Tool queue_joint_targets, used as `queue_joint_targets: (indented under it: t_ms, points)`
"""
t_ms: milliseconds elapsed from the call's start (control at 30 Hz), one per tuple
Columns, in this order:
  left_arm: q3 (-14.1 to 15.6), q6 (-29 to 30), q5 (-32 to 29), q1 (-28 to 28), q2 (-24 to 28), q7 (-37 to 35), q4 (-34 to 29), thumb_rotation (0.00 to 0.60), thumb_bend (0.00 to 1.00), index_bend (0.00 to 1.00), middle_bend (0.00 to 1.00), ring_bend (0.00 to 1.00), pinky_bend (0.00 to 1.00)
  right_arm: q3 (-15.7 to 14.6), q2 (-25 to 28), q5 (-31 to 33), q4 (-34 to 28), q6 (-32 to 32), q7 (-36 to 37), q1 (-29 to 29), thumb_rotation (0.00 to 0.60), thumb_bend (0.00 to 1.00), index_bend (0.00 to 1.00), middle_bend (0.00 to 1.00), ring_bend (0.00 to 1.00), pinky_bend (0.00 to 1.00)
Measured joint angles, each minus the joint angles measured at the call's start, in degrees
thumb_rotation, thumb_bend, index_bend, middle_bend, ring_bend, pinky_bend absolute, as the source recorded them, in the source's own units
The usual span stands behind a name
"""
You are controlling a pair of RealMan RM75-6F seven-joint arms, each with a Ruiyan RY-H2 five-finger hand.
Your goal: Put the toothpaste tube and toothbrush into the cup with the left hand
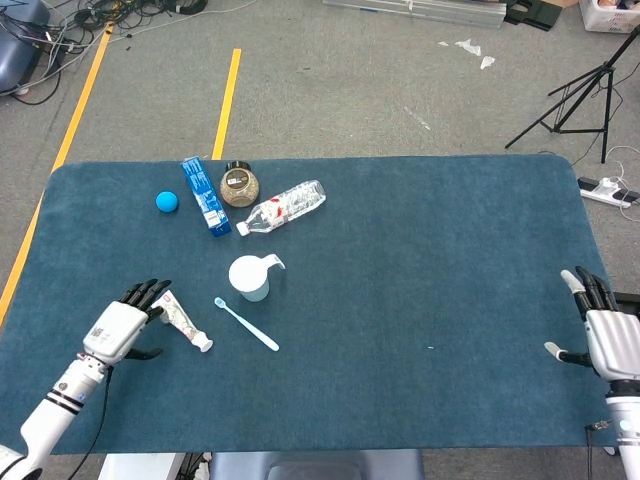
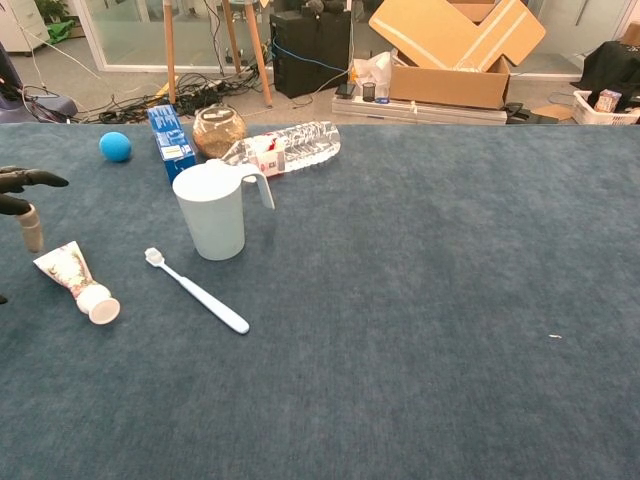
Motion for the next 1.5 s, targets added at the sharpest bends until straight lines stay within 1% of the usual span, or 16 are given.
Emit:
queue_joint_targets:
  t_ms: [167,367,633,867,1100,1367,1500]
  points:
    - [0.07,-1.42,0.45,-2.3,-2.59,-0.19,3.78,0.6,0.0,0.43,0.08,0.02,0.13,0.24,0.56,-0.31,0.0,0.57,1.85,-0.38,0.6,0.0,0.0,0.0,0.0,0.6]
    - [0.29,-2.12,1.05,-4.49,-4.75,0.75,6.58,0.6,0.0,0.42,0.08,0.02,0.13,0.37,1.08,-0.72,0.04,0.91,3.24,-0.69,0.6,0.0,0.0,0.0,0.0,0.6]
    - [1.53,-1.99,1.7,-5.36,-6.08,3.21,9.3,0.6,0.0,0.42,0.08,0.02,0.13,0.38,1.31,-1.13,0.08,1.13,3.97,-0.91,0.6,0.0,0.0,0.0,0.0,0.6]
    - [2.18,-1.25,1.76,-5.79,-6.97,3.1,10.78,0.6,0.0,0.42,0.08,0.02,0.13,0.36,1.2,-1.01,0.05,0.82,3.34,-0.82,0.6,0.0,0.0,0.0,0.0,0.6]
    - [3.21,-0.3,2.71,-6.2,-8.38,2.27,13.58,0.6,0.09,0.42,0.08,0.02,0.13,0.44,1.2,-0.92,0.03,0.8,3.36,-0.85,0.6,0.0,0.0,0.0,0.0,0.6]
    - [4.25,1.04,3.69,-6.86,-10.38,0.99,16.01,0.6,0.16,0.43,0.08,0.02,0.13,0.51,1.24,-0.88,0.03,0.77,3.47,-0.88,0.6,0.0,0.0,0.0,0.0,0.6]
    - [4.47,1.08,3.68,-7.14,-10.9,1.08,16.37,0.6,0.24,0.45,0.08,0.02,0.13,0.5,1.27,-0.96,0.02,0.79,3.58,-0.92,0.6,0.0,0.0,0.0,0.0,0.6]
